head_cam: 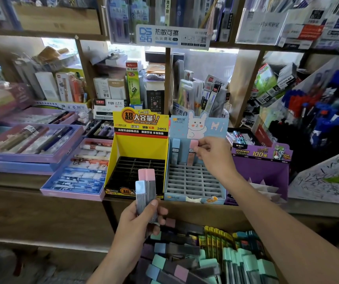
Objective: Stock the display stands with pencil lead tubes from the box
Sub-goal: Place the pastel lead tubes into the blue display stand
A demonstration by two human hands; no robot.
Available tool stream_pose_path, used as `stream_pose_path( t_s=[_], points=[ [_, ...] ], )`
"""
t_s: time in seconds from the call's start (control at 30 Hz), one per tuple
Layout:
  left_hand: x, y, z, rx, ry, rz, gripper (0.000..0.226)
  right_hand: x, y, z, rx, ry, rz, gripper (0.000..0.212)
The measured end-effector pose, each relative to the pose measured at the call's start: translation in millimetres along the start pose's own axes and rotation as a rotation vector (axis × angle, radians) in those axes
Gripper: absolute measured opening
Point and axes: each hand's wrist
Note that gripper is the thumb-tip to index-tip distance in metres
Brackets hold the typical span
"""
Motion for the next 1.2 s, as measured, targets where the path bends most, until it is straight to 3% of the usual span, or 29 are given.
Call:
stream_pose_path(
  t_s=[0.47, 0.67, 0.93, 1.2],
  points=[
    [5, 3, -3, -0.03, -0.031, -0.022, 0.014, 4, 1, -6, 0.012, 0.009, -0.027, 0.014],
    [7, 3, -3, -0.012, -0.024, -0.031, 0.025, 19, -3, 6, 0.025, 0.102, -0.017, 0.007],
    [6, 3, -5, -0.029, -0.045, -0.028, 0.025, 60, -29, 8, -0.244, -0.366, -0.212, 0.014],
    [10, 4, -7, -0.064, -0.054, -0.038, 0.032, 75, -38, -6, -0.152, -0.401, -0.18, 0.038]
  ],
)
Point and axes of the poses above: each hand's wrist, its own x-axis away from the middle knuckle, its own z-axis out of the back of the hand, y = z × x, and after that the axes turned 14 degrees about y, right-handed
